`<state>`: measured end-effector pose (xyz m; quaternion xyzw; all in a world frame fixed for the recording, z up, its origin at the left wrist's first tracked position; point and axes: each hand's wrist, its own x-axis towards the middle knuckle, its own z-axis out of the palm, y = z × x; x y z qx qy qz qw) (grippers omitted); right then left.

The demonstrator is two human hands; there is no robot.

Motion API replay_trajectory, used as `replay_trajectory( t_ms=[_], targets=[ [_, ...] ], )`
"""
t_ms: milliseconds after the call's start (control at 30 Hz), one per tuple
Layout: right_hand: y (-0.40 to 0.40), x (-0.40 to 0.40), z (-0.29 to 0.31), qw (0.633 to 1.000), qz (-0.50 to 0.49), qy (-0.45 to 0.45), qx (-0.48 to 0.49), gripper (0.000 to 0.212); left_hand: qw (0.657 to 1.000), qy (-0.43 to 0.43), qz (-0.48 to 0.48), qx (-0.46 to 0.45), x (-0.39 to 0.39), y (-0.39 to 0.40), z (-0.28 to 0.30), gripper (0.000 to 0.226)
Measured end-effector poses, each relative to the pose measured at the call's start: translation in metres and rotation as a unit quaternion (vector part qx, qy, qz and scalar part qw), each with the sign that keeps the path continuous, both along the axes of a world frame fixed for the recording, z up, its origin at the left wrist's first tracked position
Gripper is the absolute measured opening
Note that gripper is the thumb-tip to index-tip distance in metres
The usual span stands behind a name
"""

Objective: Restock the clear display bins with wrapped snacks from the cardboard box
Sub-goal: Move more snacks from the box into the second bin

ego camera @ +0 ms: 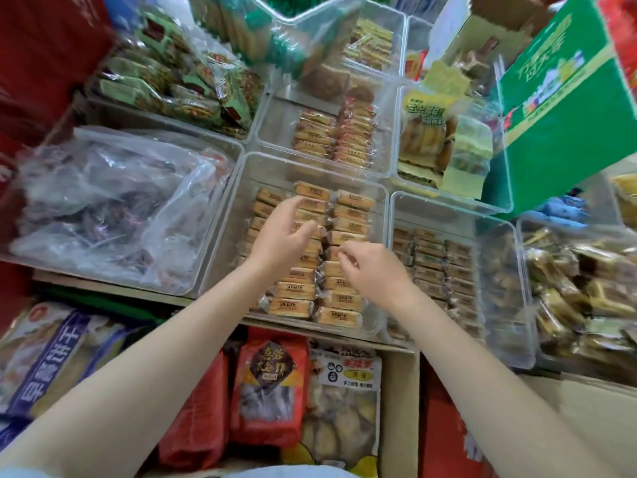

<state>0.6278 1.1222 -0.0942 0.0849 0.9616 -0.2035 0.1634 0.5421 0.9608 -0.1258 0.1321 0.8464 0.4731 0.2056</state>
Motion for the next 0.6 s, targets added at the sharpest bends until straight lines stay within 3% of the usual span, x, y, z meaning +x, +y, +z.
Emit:
replay_trajectory(
  t_ms=[100,333,467,600],
  targets=[
    [0.029,0.067,0.025,0.997,-0.054,0.012,-0.050,0.024,0.997,0.004,-0.074,0.003,0.061,0.006,0.024,0.035],
    [0.118,0.218,0.079,0.973,-0.176,0.145,-0.035,0.019,0.975,-0.040,-0.219,0.018,0.215,0.082,0.049,0.019],
    [0.186,0.311,0.114,0.957,-0.231,0.173,-0.013,0.020,0.948,-0.043,-0.316,0.013,0.310,0.144,0.056,0.023],
    [0.255,0.403,0.123,0.940,-0.301,0.162,-0.002,0.022,0.953,-0.028,-0.293,0.069,0.402,0.202,0.061,0.049]
  ],
)
